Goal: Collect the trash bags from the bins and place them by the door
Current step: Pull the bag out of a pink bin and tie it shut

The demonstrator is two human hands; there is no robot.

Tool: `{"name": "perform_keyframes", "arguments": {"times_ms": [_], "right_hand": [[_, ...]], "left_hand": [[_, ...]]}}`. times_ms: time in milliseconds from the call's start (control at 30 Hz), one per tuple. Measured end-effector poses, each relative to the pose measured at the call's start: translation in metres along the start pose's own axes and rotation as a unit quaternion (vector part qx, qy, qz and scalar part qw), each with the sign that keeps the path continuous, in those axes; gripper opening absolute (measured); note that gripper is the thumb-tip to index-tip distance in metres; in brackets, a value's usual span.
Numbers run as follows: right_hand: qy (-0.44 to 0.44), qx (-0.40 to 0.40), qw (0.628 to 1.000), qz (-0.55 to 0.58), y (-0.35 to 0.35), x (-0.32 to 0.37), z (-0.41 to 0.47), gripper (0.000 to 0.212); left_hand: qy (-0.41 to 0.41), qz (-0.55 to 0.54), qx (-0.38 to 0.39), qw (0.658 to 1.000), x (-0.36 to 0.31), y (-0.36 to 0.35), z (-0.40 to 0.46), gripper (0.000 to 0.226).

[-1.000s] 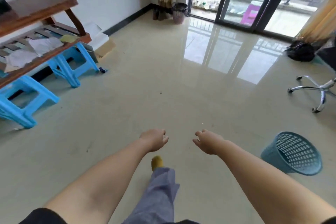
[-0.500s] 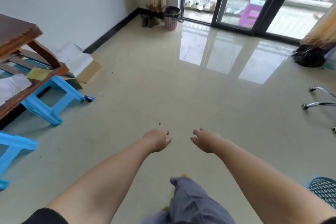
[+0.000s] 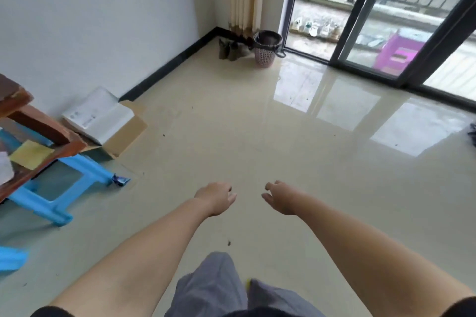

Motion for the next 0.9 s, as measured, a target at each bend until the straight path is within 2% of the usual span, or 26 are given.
{"name": "perform_keyframes", "arguments": {"times_ms": [267,533,700,900], "right_hand": [[-0.005,-0.005,1.0,0.005,0.127,0.033,0.17,0.049],[-0.05,-0.018,0.996,0.067,0.277,0.06,0.309,0.048],[-0.071,-0.001,0.995,0.067,0.341,0.054,0.389,0.048],[-0.069,-0.01,0.996,0.06,0.437,0.028,0.519,0.048]], "left_hand": [[-0.012,0.001,-0.013,1.0,0.085,0.124,0.163,0.038],[-0.043,0.038,0.022,0.998,0.158,0.273,0.315,0.038],[-0.061,0.054,0.052,0.995,0.179,0.331,0.409,0.04],[-0.066,0.062,0.04,0.995,0.201,0.413,0.553,0.041]]}}
Point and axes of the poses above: each hand's wrist, its own z-axis towards the middle knuckle, its own y-axis out of the back of the hand, x = y × z, the point moved 2 cm from there along z, towards the middle knuckle, and after that the axes turned 15 degrees about -y, right-handed, at the moved point
